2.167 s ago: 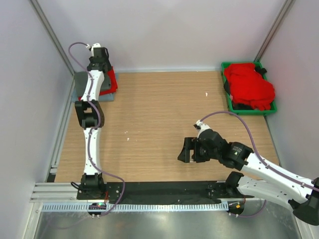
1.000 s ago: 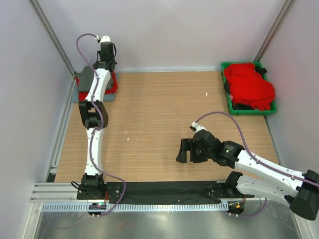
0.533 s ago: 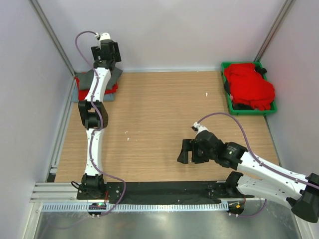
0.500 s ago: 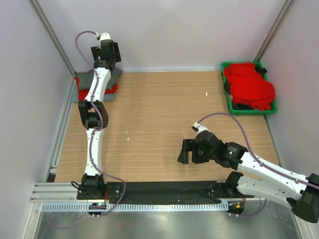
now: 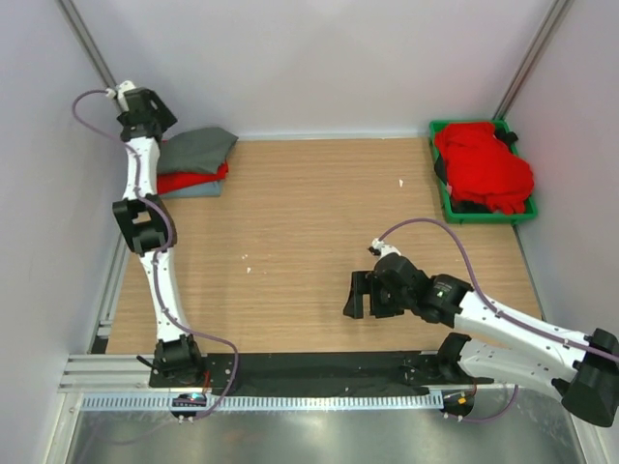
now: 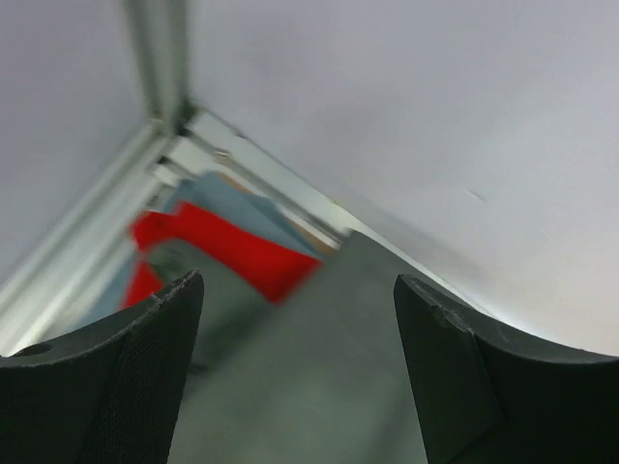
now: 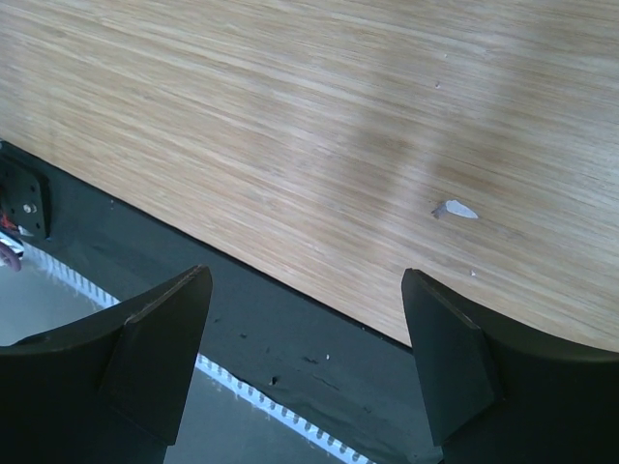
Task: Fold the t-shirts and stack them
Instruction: Neatly place the folded tshirt to the corner
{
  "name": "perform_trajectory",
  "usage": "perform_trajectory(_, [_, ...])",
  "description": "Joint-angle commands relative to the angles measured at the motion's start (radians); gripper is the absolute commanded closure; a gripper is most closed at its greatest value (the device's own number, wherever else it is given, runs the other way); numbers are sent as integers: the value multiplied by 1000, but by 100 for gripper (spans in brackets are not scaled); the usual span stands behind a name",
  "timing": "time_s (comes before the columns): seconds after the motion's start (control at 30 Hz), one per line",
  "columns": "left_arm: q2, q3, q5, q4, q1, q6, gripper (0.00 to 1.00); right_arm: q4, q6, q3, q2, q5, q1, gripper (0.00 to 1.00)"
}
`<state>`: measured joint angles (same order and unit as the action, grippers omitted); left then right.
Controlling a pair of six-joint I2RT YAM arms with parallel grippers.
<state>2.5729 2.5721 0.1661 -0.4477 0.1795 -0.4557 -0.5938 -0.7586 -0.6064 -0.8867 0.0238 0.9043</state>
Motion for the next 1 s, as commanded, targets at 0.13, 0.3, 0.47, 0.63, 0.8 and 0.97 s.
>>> perform_trajectory(0.13, [49, 36, -157, 40, 71, -78, 21, 111, 31, 2, -93, 13, 4, 14])
perform_trajectory(0.3, [61, 34, -252, 75, 89, -55, 22, 115, 42, -1, -115, 11, 4, 14])
perform_trajectory(0.47, [93, 43, -304, 96, 87, -55, 23, 134, 38, -3, -144, 18, 4, 14])
perform_trajectory(0.63, [109, 39, -280, 90, 87, -49, 28, 131, 44, -9, -147, 19, 4, 14])
perform_trajectory(0.8, [121, 28, -296, 87, 89, -47, 44, 137, 45, -6, -158, 21, 4, 14])
perform_trajectory(0.97, [121, 22, -352, 109, 84, -40, 49, 143, 45, -7, -170, 22, 5, 14])
